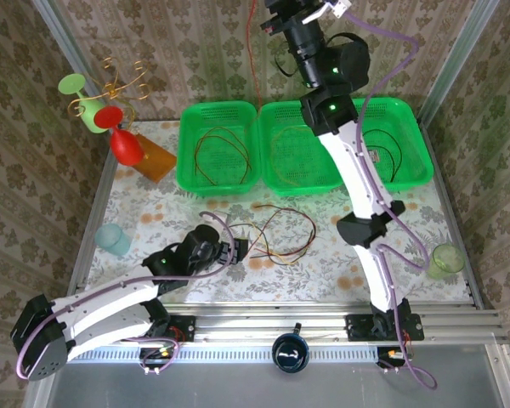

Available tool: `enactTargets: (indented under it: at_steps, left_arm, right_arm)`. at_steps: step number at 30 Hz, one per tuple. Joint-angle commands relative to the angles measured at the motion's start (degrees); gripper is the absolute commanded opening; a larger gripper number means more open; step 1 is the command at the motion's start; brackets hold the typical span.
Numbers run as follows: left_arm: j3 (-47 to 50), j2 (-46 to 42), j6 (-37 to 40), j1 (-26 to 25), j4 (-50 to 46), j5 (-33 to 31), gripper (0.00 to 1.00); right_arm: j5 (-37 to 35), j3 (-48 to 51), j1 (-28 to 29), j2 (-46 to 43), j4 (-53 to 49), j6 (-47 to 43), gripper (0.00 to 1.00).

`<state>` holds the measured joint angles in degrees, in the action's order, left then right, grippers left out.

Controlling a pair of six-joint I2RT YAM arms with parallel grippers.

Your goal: Untangle the cables

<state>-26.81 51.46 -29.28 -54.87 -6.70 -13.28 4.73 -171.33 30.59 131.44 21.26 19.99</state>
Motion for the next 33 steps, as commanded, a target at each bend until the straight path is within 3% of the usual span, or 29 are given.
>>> enactTargets:
  at_steps: [1, 6, 11, 20, 27, 33]
  left_arm:
    - [1.5, -0.8, -1.5, -1.0, 1.6, -2.4, 0.84]
    - [2.7, -1.1, -2.3, -1.6, 2.5, -2.8, 0.84]
    - [3.7, -3.4, -3.0, -2.0, 1.5, -3.8, 0.83]
    - [4.9, -9.2, -3.7, -2.2, -3.0, -5.5, 0.84]
    - [5.1, -9.5, -4.0, -2.2, -3.3, -5.9, 0.84]
    - [4.8, -8.6, -4.3, -2.3, -3.0, -5.8, 0.83]
  right_arm:
    - [-2.2, -3.7, -0.7, 4.2, 1.2, 2.7, 0.00]
    - [-2.1, 9.9, -1.5, 4.8, 5.1, 7.2, 0.00]
    - [1.4, 23.0, -1.1, 6.6, 1.1, 10.0, 0.00]
    - [0.8, 51.4, 1.7, 6.3, -0.8, 10.6, 0.00]
    - [6.5, 54.4, 3.2, 8.1, -4.9, 11.8, 0.00]
    - [15.2, 46.2, 4.6, 11.1, -8.0, 13.3, 0.00]
